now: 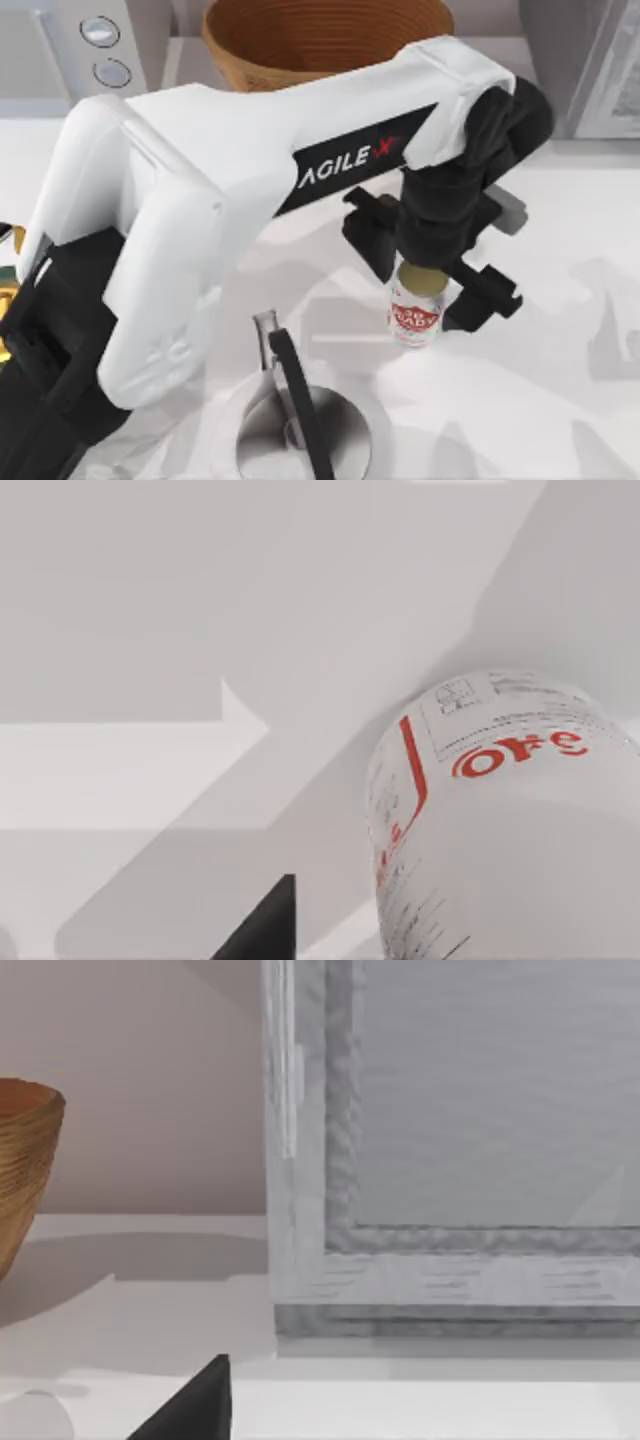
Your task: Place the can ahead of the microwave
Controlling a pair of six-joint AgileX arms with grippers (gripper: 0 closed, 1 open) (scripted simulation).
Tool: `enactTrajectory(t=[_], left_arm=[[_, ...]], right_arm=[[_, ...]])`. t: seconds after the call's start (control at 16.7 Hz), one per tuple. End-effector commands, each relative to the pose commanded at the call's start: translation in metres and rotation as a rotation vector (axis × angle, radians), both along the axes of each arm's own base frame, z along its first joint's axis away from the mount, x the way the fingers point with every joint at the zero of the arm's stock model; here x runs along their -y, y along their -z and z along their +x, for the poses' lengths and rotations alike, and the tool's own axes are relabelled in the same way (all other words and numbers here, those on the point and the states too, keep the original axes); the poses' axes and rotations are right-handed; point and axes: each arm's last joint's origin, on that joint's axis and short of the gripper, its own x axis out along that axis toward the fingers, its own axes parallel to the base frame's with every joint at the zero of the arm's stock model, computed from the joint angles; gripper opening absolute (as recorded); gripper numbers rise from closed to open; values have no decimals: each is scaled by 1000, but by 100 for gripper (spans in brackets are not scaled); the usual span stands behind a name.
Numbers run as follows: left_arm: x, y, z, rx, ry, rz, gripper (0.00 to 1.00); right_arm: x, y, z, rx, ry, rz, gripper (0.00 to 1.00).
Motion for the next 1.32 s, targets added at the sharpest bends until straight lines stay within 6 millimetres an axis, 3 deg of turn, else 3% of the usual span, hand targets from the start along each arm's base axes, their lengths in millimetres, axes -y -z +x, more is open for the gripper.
enactTrajectory(t=[0.48,1.08,1.32], left_arm=[[0,0,0,0,0,0,2],[0,0,0,-1,2,1,0],[1,-24,1,-2,0,2,0]], right_arm=[[0,0,0,0,0,0,100],[0,0,0,0,0,0,100],[0,0,0,0,0,0,100]])
